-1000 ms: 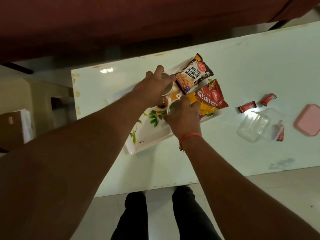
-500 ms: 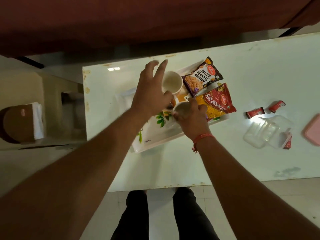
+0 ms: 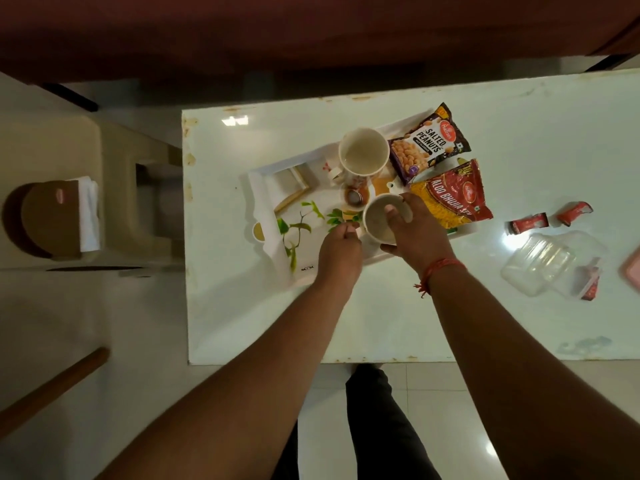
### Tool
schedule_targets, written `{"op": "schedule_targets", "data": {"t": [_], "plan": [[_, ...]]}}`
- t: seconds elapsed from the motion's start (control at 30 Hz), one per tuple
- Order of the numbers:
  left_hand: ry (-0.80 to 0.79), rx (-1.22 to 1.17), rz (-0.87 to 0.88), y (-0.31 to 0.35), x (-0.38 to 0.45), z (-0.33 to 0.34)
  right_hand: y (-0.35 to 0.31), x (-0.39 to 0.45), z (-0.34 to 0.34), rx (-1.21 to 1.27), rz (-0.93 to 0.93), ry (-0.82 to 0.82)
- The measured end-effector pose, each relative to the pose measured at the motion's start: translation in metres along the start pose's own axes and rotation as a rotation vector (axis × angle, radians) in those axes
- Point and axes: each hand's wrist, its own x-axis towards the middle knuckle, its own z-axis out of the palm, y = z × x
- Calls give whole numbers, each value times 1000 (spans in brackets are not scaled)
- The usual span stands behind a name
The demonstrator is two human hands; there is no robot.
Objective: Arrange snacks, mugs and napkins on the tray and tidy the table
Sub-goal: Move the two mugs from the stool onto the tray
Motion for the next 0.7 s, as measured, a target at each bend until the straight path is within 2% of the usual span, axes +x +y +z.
{"op": "schedule_targets", "data": {"t": [0.2, 0.3, 0.37, 0.47, 0.7], "plan": [[-33, 79, 26, -1, 4, -8, -1, 0, -1, -50, -9, -4], [-24, 73, 39, 1, 7, -15, -12, 4, -12, -130, -28, 53], [-18, 70, 52, 2, 10, -19, -19, 12, -18, -149, -19, 7], [-13, 103, 80, 4, 11, -21, -21, 14, -20, -302, -18, -116], [0, 129, 95, 9, 9, -25, -16, 11, -19, -333, -15, -108]]}}
